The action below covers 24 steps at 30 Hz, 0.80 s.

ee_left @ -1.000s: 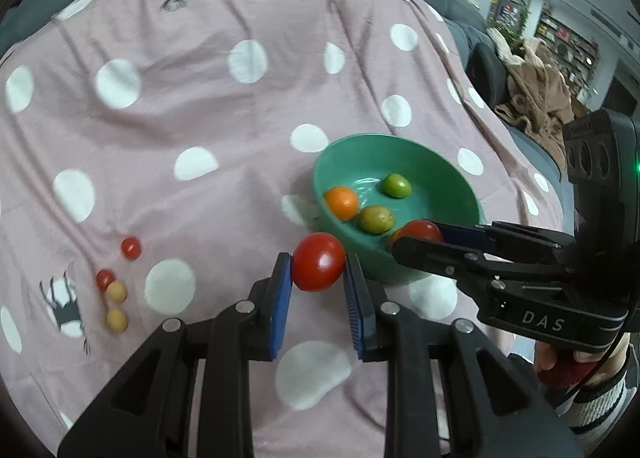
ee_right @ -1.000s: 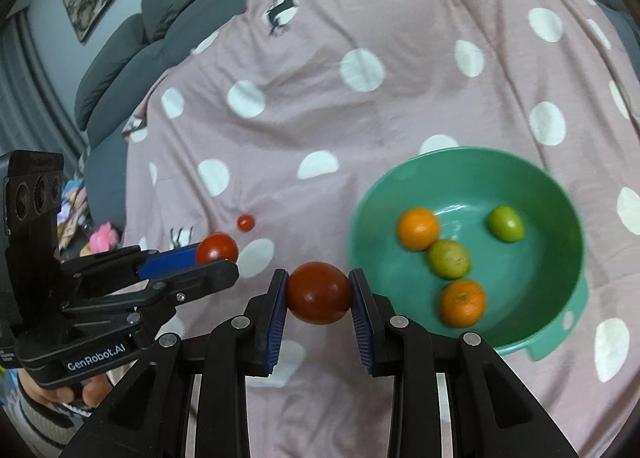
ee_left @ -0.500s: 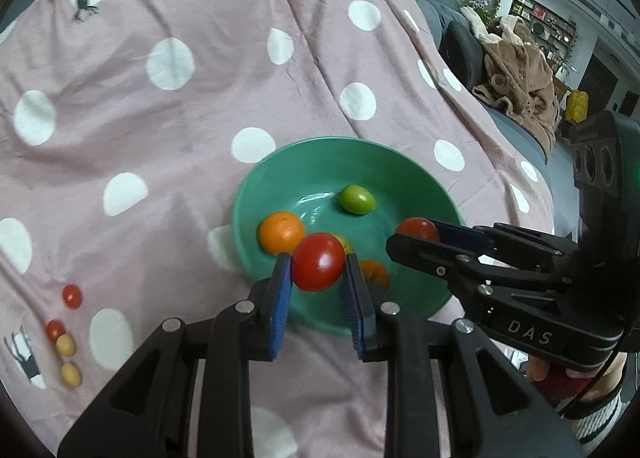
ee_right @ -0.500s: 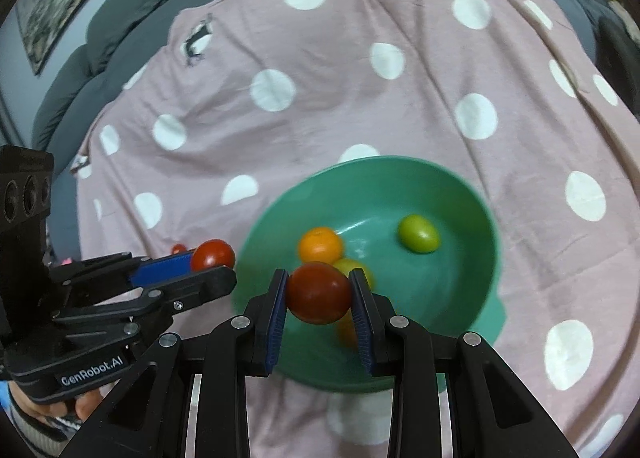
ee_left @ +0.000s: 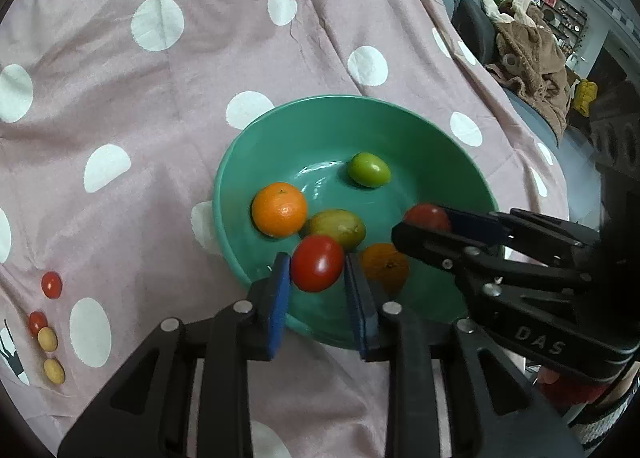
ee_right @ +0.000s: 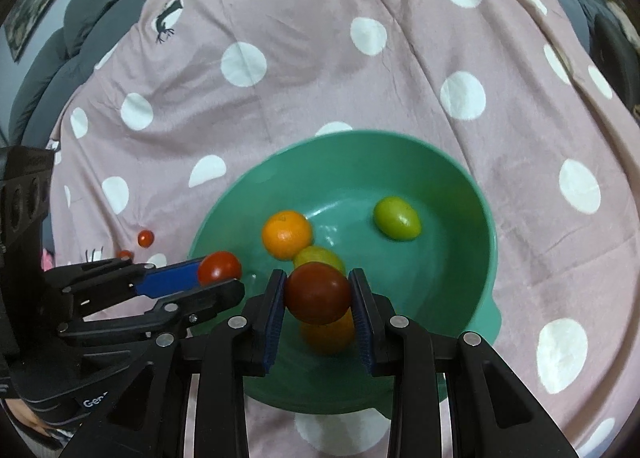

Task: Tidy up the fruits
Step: 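Carry both tomatoes over the green bowl and open both tools to drop them, then move both open tools toward the small yellow fruits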

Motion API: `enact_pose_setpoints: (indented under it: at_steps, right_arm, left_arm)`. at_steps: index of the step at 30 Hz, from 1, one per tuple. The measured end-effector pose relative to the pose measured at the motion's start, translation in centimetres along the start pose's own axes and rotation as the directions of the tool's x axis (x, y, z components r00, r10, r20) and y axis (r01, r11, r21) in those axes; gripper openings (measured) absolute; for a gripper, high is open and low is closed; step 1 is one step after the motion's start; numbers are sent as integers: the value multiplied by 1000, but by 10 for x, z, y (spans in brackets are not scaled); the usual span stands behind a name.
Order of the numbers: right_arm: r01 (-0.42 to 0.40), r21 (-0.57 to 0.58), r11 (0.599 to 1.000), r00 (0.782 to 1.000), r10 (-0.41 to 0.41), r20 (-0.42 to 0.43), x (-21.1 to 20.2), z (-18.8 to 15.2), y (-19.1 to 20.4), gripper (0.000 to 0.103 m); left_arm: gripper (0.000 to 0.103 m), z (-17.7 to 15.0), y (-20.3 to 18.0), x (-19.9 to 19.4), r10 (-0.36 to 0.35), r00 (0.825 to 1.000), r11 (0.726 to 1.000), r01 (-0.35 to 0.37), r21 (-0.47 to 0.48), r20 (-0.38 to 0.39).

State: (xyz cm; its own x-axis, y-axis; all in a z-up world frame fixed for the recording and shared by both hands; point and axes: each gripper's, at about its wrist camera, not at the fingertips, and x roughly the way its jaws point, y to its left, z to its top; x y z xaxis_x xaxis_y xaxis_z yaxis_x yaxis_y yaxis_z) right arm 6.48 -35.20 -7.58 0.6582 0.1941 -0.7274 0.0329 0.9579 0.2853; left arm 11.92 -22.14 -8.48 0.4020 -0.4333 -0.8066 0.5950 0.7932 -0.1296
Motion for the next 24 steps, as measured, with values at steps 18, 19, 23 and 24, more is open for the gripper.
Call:
enact_pose_setpoints:
  at_steps: [18,19,23,24]
  right_arm:
    - [-21,-5,1000,997,22,79,-43,-21,15,51]
    - [-57,-6,998,996,57,74,-46,-26,17,51]
    - [-133,-24,991,990,134,50,-50,-42,29,51]
    - [-145,-32,989,988,147,42,-51,-46,33,51]
  left_arm:
    - [77,-48,31,-48,77,996,984,-68,-163,46]
    - [77,-59,35,-52,83,996,980,-75,-182,36]
    - [77,-114,56,-70,86,996,956,-85,-280,-6]
    - [77,-125,60,-75,83,996,949,-84,-305,-16]
